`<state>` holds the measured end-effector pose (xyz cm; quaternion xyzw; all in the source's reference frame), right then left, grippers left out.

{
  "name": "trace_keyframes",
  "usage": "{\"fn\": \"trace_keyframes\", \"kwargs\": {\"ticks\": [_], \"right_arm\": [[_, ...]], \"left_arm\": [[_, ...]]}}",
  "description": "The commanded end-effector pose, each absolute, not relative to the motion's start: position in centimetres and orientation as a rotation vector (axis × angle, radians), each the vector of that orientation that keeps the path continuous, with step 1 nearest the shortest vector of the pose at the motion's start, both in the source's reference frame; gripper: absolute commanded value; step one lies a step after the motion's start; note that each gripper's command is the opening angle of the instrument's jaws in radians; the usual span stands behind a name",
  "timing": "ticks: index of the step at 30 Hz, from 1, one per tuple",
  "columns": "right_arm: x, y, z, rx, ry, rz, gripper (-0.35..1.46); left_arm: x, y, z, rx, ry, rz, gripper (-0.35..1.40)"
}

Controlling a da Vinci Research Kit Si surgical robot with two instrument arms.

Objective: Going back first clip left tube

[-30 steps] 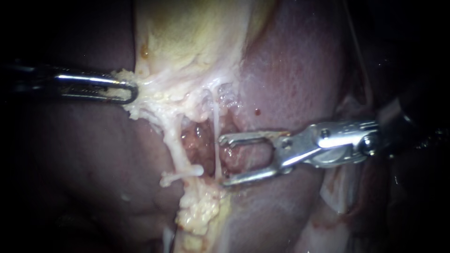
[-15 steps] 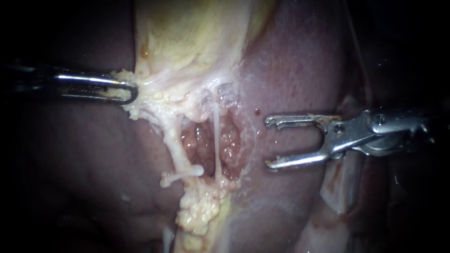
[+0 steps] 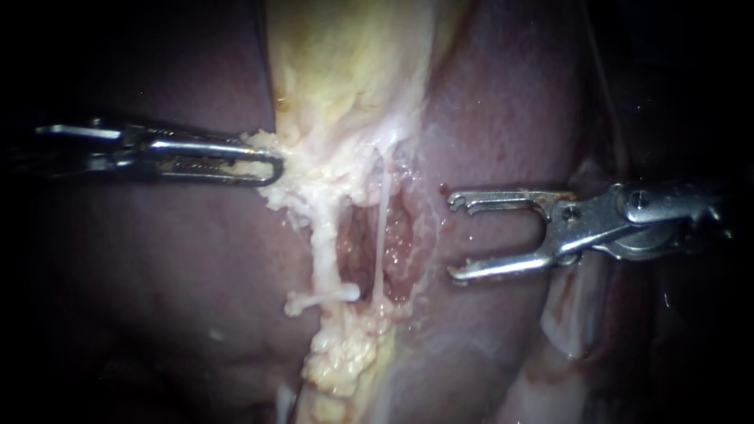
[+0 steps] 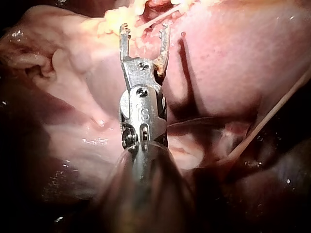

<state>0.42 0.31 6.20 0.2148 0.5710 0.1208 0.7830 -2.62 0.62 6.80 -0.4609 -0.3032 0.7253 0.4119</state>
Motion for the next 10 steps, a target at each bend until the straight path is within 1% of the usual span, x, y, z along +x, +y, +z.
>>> {"fn": "trace_keyframes", "kwargs": {"ticks": [1, 10], "right_arm": [[0.42, 0.31, 6.19, 0.464, 1.233, 0.261, 0.50], [0.43, 0.28, 6.16, 0.474, 1.236, 0.254, 0.50]], "left_arm": [[-2.63, 0.61, 6.81, -1.161, -0.764, 1.826, -0.35], [-2.61, 0.61, 6.81, -1.162, -0.768, 1.828, -0.35]]}}
